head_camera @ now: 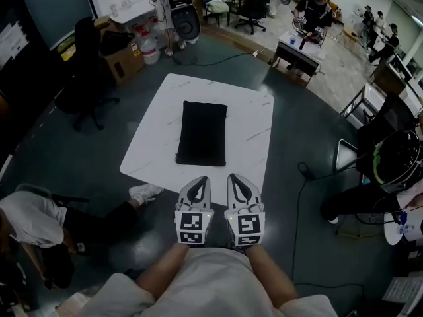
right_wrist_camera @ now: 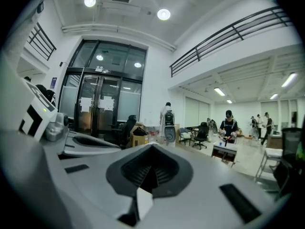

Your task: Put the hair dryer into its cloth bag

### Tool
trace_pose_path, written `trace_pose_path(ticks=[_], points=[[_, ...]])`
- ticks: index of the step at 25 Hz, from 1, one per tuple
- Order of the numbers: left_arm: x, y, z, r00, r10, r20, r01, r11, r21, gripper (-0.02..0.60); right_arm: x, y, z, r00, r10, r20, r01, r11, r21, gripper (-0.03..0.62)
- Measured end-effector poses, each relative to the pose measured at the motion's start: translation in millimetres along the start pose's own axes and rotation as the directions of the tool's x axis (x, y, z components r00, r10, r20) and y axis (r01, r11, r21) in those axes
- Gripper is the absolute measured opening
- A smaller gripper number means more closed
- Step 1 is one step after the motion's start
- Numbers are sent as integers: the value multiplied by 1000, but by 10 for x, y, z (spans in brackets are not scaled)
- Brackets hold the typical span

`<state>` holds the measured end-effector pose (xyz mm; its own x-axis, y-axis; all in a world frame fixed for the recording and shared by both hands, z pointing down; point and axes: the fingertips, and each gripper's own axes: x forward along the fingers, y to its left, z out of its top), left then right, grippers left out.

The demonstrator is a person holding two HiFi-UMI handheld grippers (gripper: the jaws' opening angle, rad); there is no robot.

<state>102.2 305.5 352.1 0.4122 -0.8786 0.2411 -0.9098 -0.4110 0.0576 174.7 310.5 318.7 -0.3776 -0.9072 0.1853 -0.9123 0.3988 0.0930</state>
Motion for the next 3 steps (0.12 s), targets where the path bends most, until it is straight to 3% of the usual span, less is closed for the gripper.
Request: trace_pose_path(ticks=[3], points=[[8,-9,20,1000,0,-5,0,1000,0,6,-2,-1,29,1000,2,0,-2,1000,4,15]])
